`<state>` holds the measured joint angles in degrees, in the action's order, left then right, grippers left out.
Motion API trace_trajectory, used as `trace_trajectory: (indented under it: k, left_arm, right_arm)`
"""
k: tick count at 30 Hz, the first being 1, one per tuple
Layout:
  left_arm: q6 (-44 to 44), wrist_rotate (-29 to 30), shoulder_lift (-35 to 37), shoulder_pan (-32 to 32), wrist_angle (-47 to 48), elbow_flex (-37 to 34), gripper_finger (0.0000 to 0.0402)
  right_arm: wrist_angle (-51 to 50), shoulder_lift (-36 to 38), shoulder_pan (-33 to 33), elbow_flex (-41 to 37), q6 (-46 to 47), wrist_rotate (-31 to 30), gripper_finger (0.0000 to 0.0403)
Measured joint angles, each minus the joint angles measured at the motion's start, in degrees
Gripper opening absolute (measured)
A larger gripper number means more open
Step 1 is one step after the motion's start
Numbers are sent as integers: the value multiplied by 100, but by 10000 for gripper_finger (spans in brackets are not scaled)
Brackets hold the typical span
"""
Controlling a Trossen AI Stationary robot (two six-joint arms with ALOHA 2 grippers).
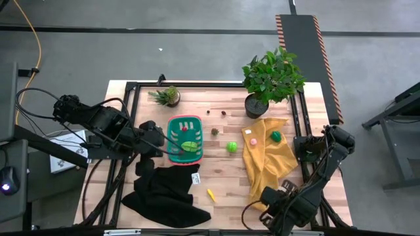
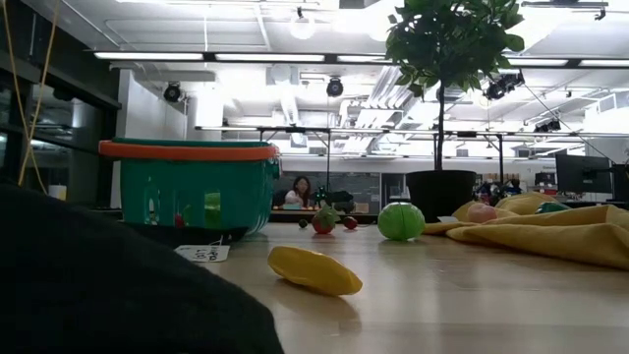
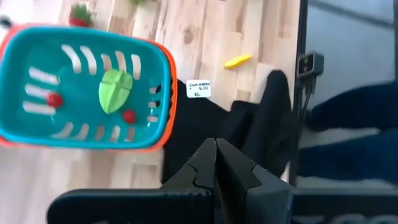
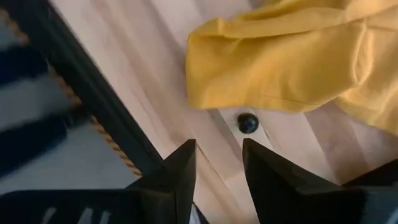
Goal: Pick and placing Produce into tupperware
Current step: Put the black cherry in the green basket
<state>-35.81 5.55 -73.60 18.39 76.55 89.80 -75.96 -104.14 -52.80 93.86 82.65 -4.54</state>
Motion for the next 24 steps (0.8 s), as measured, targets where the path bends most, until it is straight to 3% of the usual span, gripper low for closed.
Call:
trace_trajectory:
  k: [11, 24]
  left_arm:
    - [-1046, -13, 0, 0, -6, 0, 3]
    - [-1639, -515, 0, 2, -20, 0, 3]
  right_arm:
    - [-238, 0, -176, 0, -3030, 51, 124]
    - [70, 0, -159, 0, -5928, 49, 124]
